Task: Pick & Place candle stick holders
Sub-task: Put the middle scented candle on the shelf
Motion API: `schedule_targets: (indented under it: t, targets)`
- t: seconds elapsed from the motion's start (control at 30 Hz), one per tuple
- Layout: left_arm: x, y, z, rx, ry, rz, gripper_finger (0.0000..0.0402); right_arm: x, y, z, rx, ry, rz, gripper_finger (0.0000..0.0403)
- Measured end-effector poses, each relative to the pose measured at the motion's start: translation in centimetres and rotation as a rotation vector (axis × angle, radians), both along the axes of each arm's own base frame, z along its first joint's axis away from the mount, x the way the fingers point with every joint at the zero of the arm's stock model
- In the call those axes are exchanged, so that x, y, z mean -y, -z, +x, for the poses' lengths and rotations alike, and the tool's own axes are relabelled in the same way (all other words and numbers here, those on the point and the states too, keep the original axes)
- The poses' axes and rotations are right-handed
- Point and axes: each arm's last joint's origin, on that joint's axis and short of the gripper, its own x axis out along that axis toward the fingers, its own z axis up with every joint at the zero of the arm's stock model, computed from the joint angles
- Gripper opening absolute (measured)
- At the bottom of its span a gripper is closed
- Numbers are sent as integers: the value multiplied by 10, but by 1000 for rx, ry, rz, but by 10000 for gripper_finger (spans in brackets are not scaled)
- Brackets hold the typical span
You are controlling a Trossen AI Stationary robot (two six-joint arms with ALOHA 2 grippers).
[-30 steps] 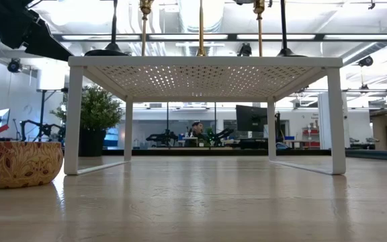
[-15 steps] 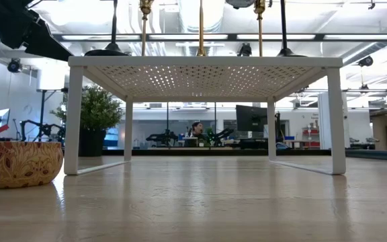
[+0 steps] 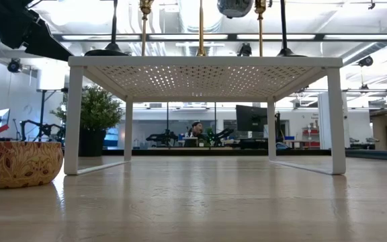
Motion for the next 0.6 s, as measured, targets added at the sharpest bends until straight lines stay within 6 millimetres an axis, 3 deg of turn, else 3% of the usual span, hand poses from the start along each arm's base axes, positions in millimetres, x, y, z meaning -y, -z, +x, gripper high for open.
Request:
schedule_targets:
  t: [0.6]
  targets:
    - [0,0,0,0,0,0,83,0,18,15,-64,-5,14,285]
